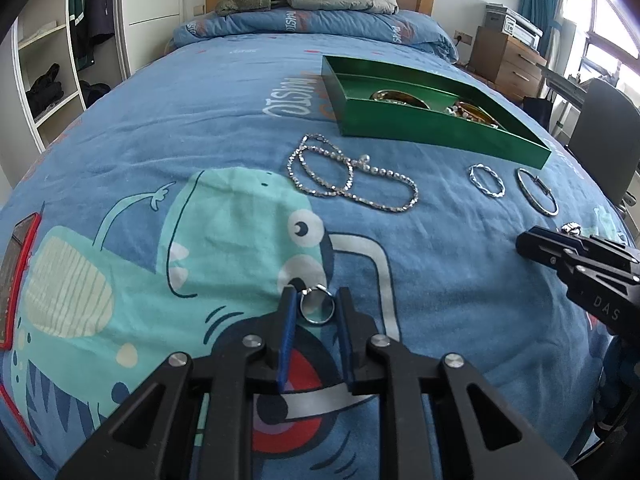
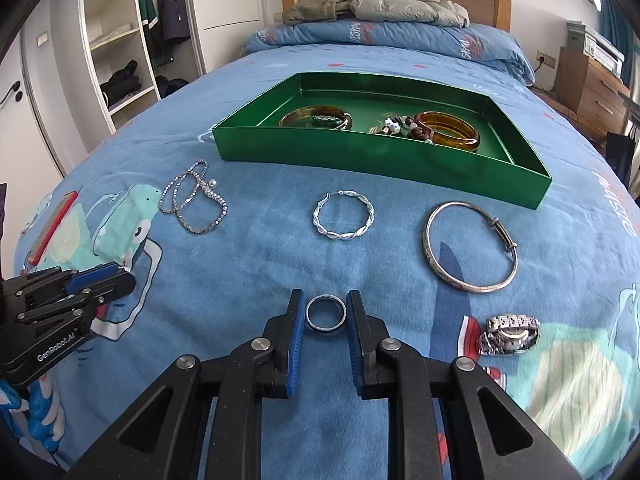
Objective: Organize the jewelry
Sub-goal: 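Grasp a silver ring with the left tool while the right tool grasps a plain silver ring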
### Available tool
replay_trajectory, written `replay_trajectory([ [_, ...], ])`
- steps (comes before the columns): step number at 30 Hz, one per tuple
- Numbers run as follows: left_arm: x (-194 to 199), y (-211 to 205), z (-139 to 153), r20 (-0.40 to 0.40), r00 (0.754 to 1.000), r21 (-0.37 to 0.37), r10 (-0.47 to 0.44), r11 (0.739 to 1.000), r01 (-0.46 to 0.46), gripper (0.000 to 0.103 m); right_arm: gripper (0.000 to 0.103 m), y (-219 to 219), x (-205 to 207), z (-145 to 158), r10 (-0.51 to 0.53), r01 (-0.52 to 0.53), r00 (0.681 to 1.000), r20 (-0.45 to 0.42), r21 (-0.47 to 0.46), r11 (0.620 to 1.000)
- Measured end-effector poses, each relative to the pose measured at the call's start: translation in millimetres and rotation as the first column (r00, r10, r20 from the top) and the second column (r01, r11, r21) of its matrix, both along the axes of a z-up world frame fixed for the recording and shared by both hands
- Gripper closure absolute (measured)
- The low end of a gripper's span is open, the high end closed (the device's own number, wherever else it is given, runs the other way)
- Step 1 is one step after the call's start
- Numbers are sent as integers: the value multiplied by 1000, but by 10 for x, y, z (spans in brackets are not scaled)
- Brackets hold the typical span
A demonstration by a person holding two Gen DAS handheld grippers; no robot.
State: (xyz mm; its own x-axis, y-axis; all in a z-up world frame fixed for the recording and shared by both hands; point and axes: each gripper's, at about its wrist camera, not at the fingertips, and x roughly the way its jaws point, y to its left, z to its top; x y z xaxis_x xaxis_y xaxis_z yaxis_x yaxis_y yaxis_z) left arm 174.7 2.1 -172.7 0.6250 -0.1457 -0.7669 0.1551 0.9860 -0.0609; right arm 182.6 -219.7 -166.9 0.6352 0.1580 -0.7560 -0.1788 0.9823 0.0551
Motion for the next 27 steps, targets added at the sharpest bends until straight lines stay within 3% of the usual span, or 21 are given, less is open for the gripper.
replay_trajectory([
  [10, -151, -3, 91, 1, 1000, 9, -3, 1000, 3, 85, 83, -60, -324, 152, -18, 18, 1000, 5, 20, 1000],
  [27, -498, 62, 566, 73, 997, 11, -25, 1000, 25, 85, 83, -90, -849, 552, -38, 34, 996, 86, 41, 999],
])
